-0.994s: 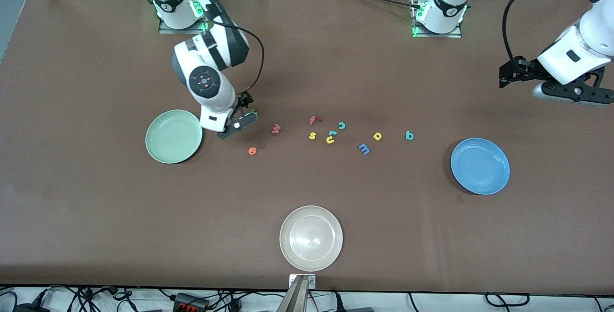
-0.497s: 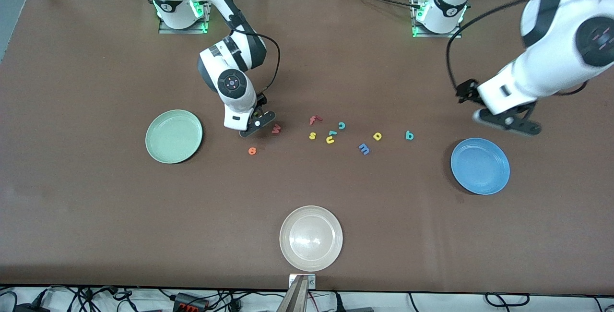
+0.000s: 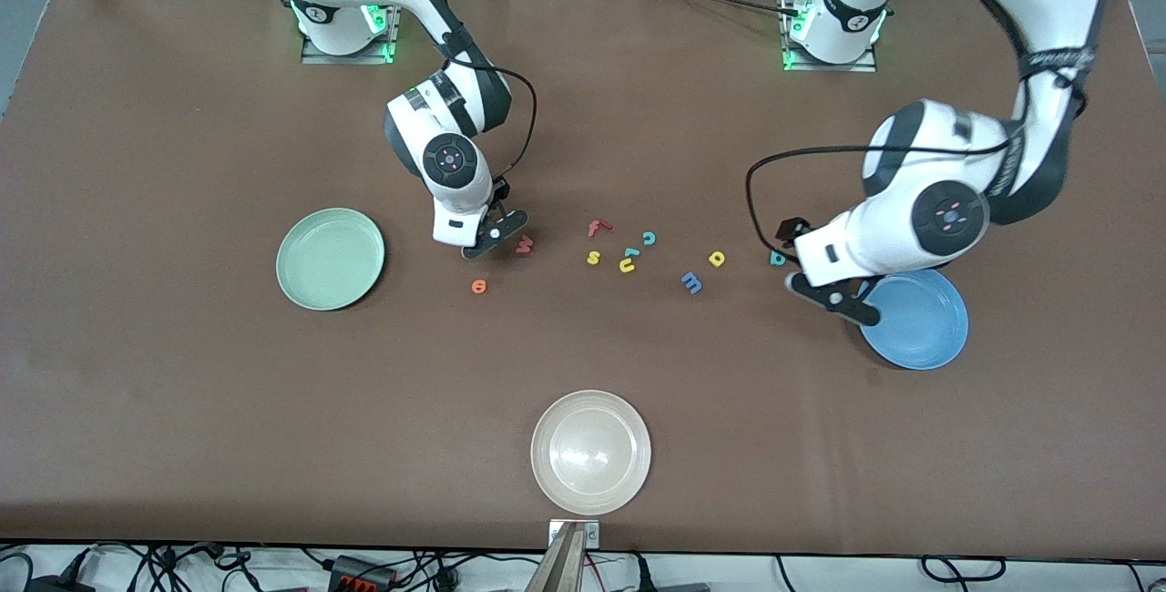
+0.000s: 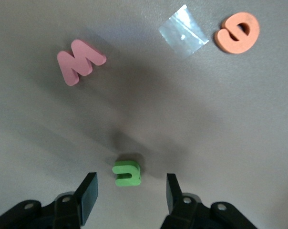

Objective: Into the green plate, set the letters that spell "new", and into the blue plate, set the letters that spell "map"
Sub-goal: 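Grasp the green u with the right gripper while the left gripper reaches the yellow a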

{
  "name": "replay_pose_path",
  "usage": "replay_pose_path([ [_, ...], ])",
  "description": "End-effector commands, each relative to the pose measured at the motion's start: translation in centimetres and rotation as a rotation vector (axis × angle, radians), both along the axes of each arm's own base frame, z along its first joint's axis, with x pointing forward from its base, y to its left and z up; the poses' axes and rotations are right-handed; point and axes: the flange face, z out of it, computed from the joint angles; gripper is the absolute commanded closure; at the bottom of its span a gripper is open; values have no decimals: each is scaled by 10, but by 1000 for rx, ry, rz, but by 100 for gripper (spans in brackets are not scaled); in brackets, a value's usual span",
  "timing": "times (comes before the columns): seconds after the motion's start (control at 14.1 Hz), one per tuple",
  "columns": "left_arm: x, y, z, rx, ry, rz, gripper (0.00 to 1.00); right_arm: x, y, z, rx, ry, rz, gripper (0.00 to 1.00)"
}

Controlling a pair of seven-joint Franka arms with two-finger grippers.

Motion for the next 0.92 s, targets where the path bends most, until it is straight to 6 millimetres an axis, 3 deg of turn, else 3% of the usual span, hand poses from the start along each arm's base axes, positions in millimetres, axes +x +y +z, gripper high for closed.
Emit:
replay_pose_path([
  [0.0,4,-19,-31,-27,-4,-55,0,-4,6,-5,3,-2,11,37],
  [0.14,-12,-37,-59,-36,-33,-86,0,-7,6,-13,-5,9,15,40],
  [0.21,-32,-54,-81,-37,-60,-123,0,-7,6,-14,-5,9,15,40],
  [0.36,-53,-58,-110,-26,-149,-174,0,-6,7,-14,-3,6,15,43],
  [0.57,-68,-67,-130,-35,-174,-205,0,-6,6,-17,-4,8,13,48],
  [0.85,-77,-78,-148,-39,-157,-221,0,-6,6,-18,-4,10,26,66],
])
